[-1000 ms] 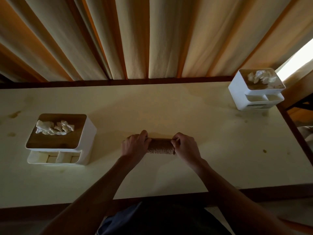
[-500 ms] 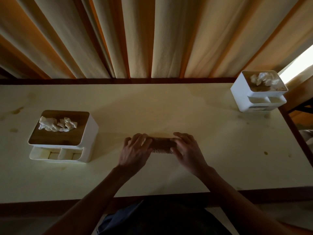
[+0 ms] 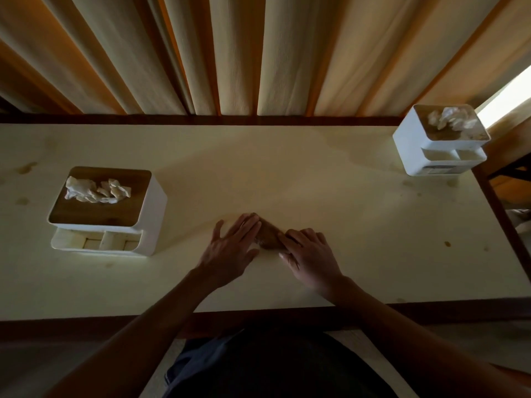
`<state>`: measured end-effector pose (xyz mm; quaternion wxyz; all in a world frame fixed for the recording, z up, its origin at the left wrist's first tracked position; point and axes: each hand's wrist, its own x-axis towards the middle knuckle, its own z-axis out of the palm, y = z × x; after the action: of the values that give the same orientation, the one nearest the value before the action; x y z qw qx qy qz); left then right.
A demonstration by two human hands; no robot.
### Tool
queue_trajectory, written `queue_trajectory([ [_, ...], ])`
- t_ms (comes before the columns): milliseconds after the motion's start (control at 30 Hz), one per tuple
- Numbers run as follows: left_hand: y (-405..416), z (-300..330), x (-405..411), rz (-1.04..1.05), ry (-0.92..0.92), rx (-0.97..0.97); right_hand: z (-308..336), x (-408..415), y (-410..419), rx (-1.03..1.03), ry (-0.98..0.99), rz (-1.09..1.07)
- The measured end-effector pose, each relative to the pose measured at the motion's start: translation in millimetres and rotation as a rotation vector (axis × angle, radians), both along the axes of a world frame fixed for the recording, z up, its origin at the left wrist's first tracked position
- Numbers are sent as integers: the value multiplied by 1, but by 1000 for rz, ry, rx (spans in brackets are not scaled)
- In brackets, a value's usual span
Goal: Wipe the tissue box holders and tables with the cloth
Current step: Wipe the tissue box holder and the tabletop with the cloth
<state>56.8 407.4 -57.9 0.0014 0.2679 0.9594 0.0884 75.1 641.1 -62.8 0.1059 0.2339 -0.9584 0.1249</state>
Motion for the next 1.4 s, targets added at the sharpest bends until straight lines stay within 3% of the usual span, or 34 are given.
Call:
queue_trajectory([
  [100, 0, 0, -1, 0, -20, 27, 3, 2, 0, -77, -56, -12],
  [233, -3, -2, -1, 20, -26, 126, 27, -1, -10, -452, -430, -193],
  [433, 0, 7, -16, 51, -32, 522, 47, -11, -9, -964, -779, -380],
  [500, 3, 17, -19, 178, -163, 695, 53, -15, -8, -1214, -964, -513],
  [600, 8, 39, -24, 368, -561, 986, 63, -19, -7, -1512, -1307, -650],
  [733, 19, 67, -30, 524, -851, 1308, 65, -19, -5, -1673, -1448, -565],
  [933, 33, 89, -32, 588, -1122, 1329, 58, -13, -10, -1943, -1495, -476],
  [1133, 40, 84, -27, 624, -1083, 1179, 45, -4, -22, -2089, -1447, -409],
  [1300, 32, 79, -22, 585, -1049, 1078, 55, -2, -26, -2075, -1452, -406],
  [1400, 25, 78, -21, 590, -1031, 1057, 59, -1, -28, -2013, -1473, -527],
])
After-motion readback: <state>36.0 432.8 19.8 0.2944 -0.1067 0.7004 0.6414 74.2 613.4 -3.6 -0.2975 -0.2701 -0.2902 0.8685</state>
